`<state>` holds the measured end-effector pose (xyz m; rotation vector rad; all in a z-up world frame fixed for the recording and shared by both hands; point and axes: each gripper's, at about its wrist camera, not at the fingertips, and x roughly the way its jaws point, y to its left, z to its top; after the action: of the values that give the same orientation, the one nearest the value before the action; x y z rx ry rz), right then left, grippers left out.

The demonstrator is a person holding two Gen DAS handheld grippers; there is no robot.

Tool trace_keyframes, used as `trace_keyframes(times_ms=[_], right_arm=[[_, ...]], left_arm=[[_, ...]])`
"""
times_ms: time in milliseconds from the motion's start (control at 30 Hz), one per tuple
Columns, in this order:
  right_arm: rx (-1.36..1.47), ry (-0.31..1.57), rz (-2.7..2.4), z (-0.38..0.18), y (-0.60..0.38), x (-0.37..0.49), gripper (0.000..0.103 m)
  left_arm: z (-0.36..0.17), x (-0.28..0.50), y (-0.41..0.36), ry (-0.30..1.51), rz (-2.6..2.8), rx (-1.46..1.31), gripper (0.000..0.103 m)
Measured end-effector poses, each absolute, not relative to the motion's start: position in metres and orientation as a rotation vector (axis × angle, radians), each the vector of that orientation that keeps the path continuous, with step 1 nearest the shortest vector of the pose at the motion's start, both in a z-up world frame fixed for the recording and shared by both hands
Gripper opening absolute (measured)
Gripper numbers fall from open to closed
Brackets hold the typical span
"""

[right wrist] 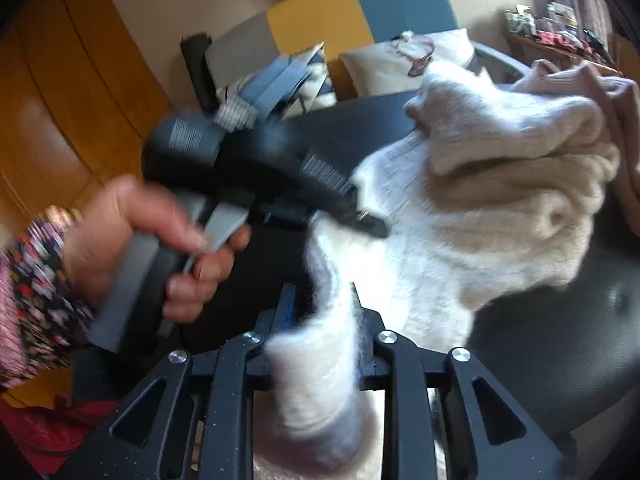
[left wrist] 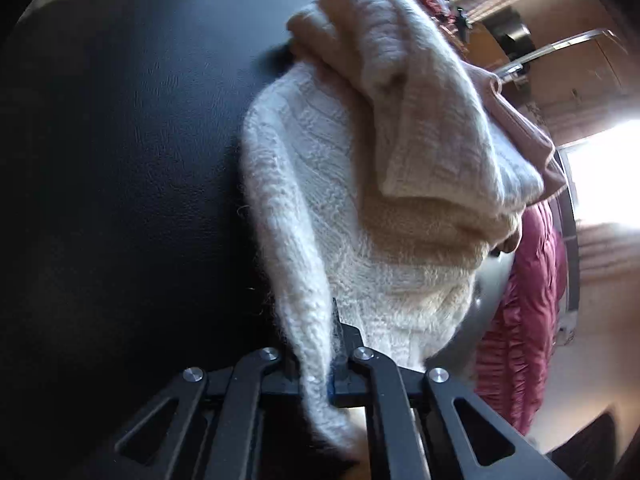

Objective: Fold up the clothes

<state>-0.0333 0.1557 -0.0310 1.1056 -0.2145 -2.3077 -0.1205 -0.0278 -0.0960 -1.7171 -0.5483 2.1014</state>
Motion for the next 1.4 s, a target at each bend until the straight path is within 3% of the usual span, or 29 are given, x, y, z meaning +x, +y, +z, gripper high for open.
trace_keyframes(times_ms=[67, 233, 400, 467, 500, 533, 600, 633, 933, 1100, 1167, 1400], right_arm=[[1.073, -0.283, -2.364, -0.02, 0.174, -0.04, 0.027], [1.058, -0.292, -2.51, -0.011, 0.186, -0.087, 0.059], [1.395, 0.226, -2.496, -0.067, 0.13, -0.128, 0.059], [1.384, 0.34, -2.526, -0.084, 0.115, -0.127, 0.059], [1.375, 0.346, -2.539, -0.087, 0.111, -0.125, 0.053], [1.369, 0.327, -2.534, -0.087, 0.109, -0.123, 0.034], [1.36, 0.304, -2.516, -0.085, 0.102, -0.12, 0.014], [1.352, 0.296, -2.508, -0.086, 0.098, -0.117, 0.011], [1.377, 0.019, -2.392, -0.074, 0.064, -0.109, 0.011], [1.393, -0.073, -2.276, -0.069, 0.023, -0.093, 0.01], [1.394, -0.094, -2.225, -0.071, 0.004, -0.086, 0.01], [1.327, -0.135, -2.096, -0.06, -0.054, -0.072, 0.009]], left_arm=[[-0.096, -0.118, -0.026, -0.532, 2.118, -1.703, 0.005], [-0.094, -0.114, -0.023, -0.484, 2.158, -1.677, 0.005], [-0.094, -0.111, -0.036, -0.512, 2.173, -1.675, 0.005], [-0.095, -0.109, -0.042, -0.509, 2.184, -1.67, 0.005], [-0.095, -0.108, -0.044, -0.512, 2.187, -1.666, 0.005], [-0.095, -0.107, -0.046, -0.515, 2.188, -1.661, 0.005], [-0.095, -0.103, -0.051, -0.516, 2.202, -1.649, 0.005], [-0.093, -0.1, -0.055, -0.511, 2.221, -1.64, 0.005], [-0.075, -0.086, -0.091, -0.453, 2.342, -1.6, 0.005], [-0.057, -0.089, -0.044, -0.484, 2.407, -1.597, 0.005], [-0.073, -0.096, -0.044, -0.519, 2.429, -1.602, 0.005], [-0.066, -0.088, -0.124, -0.633, 2.537, -1.581, 0.005]])
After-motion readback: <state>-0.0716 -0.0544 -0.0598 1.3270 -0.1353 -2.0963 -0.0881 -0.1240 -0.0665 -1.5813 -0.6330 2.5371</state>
